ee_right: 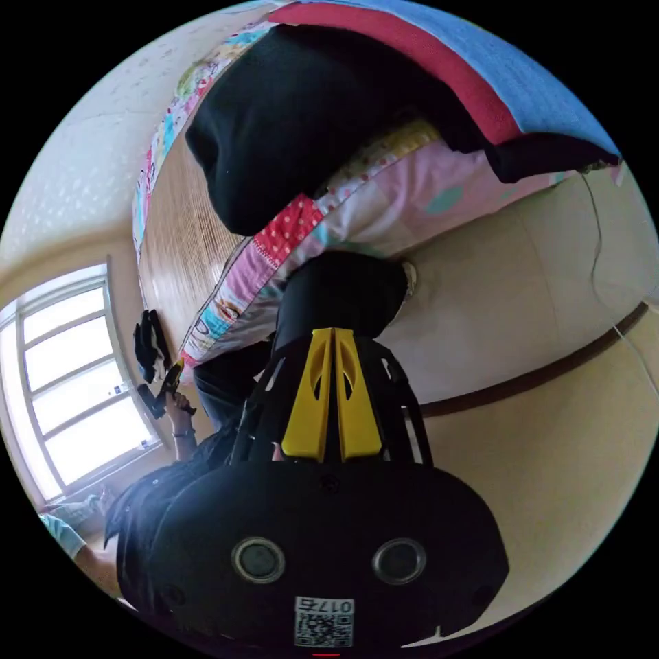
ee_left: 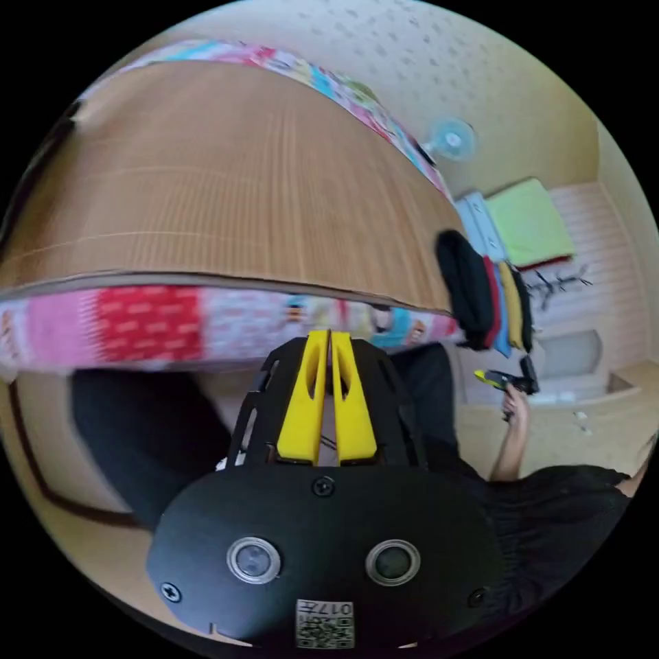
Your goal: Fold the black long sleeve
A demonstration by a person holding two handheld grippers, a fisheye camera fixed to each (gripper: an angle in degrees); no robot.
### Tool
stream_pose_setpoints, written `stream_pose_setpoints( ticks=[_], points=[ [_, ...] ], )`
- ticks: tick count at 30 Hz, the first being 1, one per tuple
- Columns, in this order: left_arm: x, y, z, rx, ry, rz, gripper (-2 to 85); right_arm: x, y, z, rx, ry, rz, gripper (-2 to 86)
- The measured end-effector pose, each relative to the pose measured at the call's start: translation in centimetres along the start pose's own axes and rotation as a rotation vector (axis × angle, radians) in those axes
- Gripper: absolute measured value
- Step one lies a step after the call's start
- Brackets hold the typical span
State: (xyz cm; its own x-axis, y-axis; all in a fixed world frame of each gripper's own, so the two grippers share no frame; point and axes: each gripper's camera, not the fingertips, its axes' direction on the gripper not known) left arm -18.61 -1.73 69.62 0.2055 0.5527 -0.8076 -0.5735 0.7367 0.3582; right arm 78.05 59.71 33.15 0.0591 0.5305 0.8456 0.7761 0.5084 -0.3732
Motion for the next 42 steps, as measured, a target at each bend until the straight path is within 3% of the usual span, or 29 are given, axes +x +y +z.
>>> stream_pose_setpoints(
  ticks=[3,8,14,17,20,23,28,31,33,36,39,42],
  points=[
    [-5.0,2.6,-8.0,0.209,-0.196,-0.150,6.8,-1.6,-1.9,-1.5,-0.023,-0.095,-0.002,0.3],
    [-10.3,2.1,-19.2,0.535,-0.230,-0.262,13.8,-10.2,-3.5,-4.1,-0.020,-0.182,-0.207,0.4],
    [-10.8,-8.4,-23.1,0.539,-0.490,-0.215,15.2,-14.5,-3.5,-2.9,-0.136,-0.354,-0.335,0.3],
    [-13.8,-13.1,-19.1,0.377,-0.615,-0.292,13.0,-13.4,-2.3,-3.9,-0.082,-0.393,-0.333,0.3],
    [-13.0,-14.5,-18.5,0.399,-0.546,-0.374,5.6,-10.7,-1.0,-6.0,-0.017,-0.383,-0.282,0.3],
    [-7.9,-15.9,-21.0,0.533,-0.357,-0.240,4.3,-7.2,0.0,-8.7,0.064,-0.438,-0.214,0.3],
    [6.4,-15.4,-24.7,0.711,0.216,0.285,4.3,-5.1,0.4,-12.3,0.159,-0.600,-0.252,0.3],
    [12.2,-11.8,-21.9,0.656,0.427,0.498,4.4,-6.3,0.1,-12.6,0.147,-0.558,-0.300,0.4],
    [13.2,-9.3,-18.2,0.610,0.508,0.519,4.5,-6.9,-0.2,-12.1,0.115,-0.537,-0.327,0.3],
    [11.6,-5.3,-9.0,0.450,0.509,0.403,4.8,-6.3,-0.7,-10.7,0.076,-0.550,-0.322,0.3],
    [8.0,-0.9,1.3,0.217,0.298,0.158,5.9,-4.5,-1.4,-9.1,0.043,-0.641,-0.286,0.3],
    [6.6,3.9,6.1,0.159,0.282,0.073,7.8,-3.1,-1.9,-7.9,0.020,-0.699,-0.272,0.3]
  ],
)
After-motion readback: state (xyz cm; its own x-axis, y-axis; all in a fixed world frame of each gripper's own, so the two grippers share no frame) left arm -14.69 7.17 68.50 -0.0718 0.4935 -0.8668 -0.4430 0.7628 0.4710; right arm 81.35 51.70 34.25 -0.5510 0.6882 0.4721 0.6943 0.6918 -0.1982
